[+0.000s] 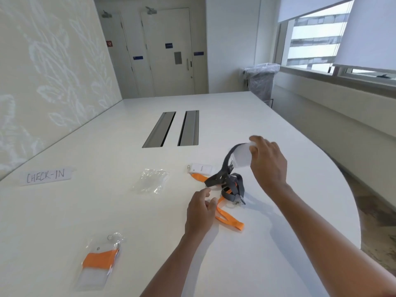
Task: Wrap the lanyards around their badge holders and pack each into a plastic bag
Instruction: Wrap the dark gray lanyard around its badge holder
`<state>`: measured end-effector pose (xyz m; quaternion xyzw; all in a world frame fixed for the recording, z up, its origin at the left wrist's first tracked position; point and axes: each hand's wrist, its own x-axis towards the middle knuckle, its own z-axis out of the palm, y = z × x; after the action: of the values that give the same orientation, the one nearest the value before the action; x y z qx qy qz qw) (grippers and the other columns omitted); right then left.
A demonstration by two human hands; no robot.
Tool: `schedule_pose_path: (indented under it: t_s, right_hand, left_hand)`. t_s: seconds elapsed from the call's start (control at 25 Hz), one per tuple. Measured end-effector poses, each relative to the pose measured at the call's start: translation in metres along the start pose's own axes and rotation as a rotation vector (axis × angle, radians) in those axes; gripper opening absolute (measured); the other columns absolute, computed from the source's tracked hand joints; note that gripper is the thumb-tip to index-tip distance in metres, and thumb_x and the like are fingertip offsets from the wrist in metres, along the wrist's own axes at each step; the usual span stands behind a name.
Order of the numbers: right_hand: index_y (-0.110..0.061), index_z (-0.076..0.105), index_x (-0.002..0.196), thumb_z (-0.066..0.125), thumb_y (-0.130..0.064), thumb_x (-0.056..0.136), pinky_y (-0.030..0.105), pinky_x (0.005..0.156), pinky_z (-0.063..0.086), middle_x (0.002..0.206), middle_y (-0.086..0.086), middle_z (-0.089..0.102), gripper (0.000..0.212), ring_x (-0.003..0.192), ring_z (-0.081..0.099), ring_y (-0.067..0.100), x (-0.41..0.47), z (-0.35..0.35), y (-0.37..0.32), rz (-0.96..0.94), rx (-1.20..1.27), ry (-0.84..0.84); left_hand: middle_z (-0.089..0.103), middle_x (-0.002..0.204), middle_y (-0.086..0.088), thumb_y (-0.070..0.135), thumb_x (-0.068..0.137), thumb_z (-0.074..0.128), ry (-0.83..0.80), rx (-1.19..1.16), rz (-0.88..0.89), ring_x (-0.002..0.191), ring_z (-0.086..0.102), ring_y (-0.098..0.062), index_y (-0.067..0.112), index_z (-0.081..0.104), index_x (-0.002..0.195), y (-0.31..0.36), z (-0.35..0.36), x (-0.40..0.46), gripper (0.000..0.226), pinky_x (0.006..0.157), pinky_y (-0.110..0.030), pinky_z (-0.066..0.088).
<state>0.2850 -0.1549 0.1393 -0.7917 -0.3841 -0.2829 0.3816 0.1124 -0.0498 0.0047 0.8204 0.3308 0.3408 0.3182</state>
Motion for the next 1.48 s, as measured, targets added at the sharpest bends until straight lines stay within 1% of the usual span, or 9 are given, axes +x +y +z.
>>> schedule_pose_path:
  t_s: [0.12,0.2,0.32,0.52,0.6,0.8,0.96,1.16,1.48]
  right_hand:
    - [-0.022,0.058,0.124,0.049,-0.018,0.1,0.039,0.073,0.049,0.114,0.004,0.069,0.026,0.101,0.062,0.031,0.044,-0.023,-0.019,-0.045,0.051,0.017]
    - [-0.022,0.059,0.124,0.05,-0.02,0.101,0.037,0.073,0.046,0.117,0.003,0.069,0.025,0.103,0.063,0.03,0.062,-0.033,-0.03,-0.038,0.101,0.033]
    - [-0.023,0.062,0.121,0.054,-0.022,0.1,0.032,0.07,0.041,0.097,0.002,0.07,0.023,0.091,0.063,0.028,0.073,-0.042,-0.048,0.024,0.287,0.047]
    - [-0.027,0.062,0.117,0.064,-0.025,0.096,0.026,0.069,0.05,0.071,-0.003,0.061,0.021,0.068,0.058,0.01,0.072,-0.045,-0.09,0.044,0.687,0.02]
    - [-0.028,0.06,0.118,0.067,-0.025,0.094,0.015,0.065,0.049,0.07,-0.005,0.063,0.025,0.067,0.059,0.005,0.071,-0.045,-0.108,-0.019,0.792,-0.045]
    - [-0.023,0.06,0.122,0.067,-0.028,0.093,0.014,0.064,0.047,0.069,-0.008,0.06,0.03,0.065,0.057,0.002,0.068,-0.031,-0.142,-0.067,0.906,-0.102]
    - [-0.017,0.06,0.115,0.064,-0.028,0.097,0.039,0.073,0.055,0.08,0.003,0.07,0.021,0.072,0.066,0.013,0.041,-0.01,-0.146,0.047,1.046,-0.331]
    - [-0.018,0.066,0.099,0.062,-0.017,0.098,0.031,0.083,0.053,0.084,0.001,0.077,0.004,0.086,0.072,0.015,0.003,0.012,-0.146,0.038,1.124,-0.72]
    - [-0.01,0.063,0.082,0.063,-0.02,0.097,0.035,0.057,0.042,0.056,0.001,0.05,0.019,0.051,0.044,0.019,0.004,0.006,-0.134,0.185,1.026,-0.532]
  left_hand:
    - [0.065,0.123,0.006,0.029,0.096,0.062,0.016,-0.071,-0.026,0.09,0.058,0.005,0.021,0.061,0.131,0.002,-0.004,0.001,0.035,0.081,-0.01,0.045]
    - [0.065,0.121,0.007,0.025,0.096,0.063,0.071,-0.111,-0.029,0.092,0.059,0.004,0.021,0.062,0.129,0.01,-0.013,0.005,0.033,0.085,-0.018,0.052]
    - [0.065,0.112,0.011,0.024,0.097,0.062,0.221,-0.194,0.089,0.09,0.064,-0.003,0.026,0.064,0.122,0.044,-0.042,0.02,0.025,0.084,-0.036,0.057]
    - [0.058,0.129,0.004,0.04,0.097,0.061,0.396,-0.177,0.313,0.109,0.058,-0.014,0.016,0.053,0.14,0.119,-0.122,0.056,0.05,0.09,-0.028,0.048]
    - [0.061,0.126,0.005,0.035,0.092,0.07,0.318,-0.106,0.338,0.108,0.057,-0.009,0.019,0.054,0.139,0.134,-0.156,0.069,0.053,0.089,-0.022,0.047]
    - [0.072,0.081,-0.006,0.023,0.088,0.077,-0.036,-0.214,0.217,0.064,0.059,-0.009,0.014,0.07,0.097,0.14,-0.206,0.083,0.015,0.06,-0.021,0.045]
    - [0.076,0.085,-0.009,0.021,0.086,0.078,0.108,-0.429,0.13,0.07,0.067,-0.015,0.017,0.068,0.097,0.131,-0.216,0.08,0.016,0.063,-0.04,0.058]
    - [0.075,0.093,-0.002,0.038,0.073,0.076,0.296,-0.408,0.081,0.081,0.069,-0.016,0.018,0.066,0.102,0.128,-0.22,0.085,0.036,0.067,-0.039,0.059]
    - [0.07,0.089,0.003,0.014,0.064,0.073,0.315,-0.809,-0.073,0.078,0.067,-0.014,0.022,0.066,0.103,0.104,-0.23,0.082,0.041,0.059,-0.027,0.057]
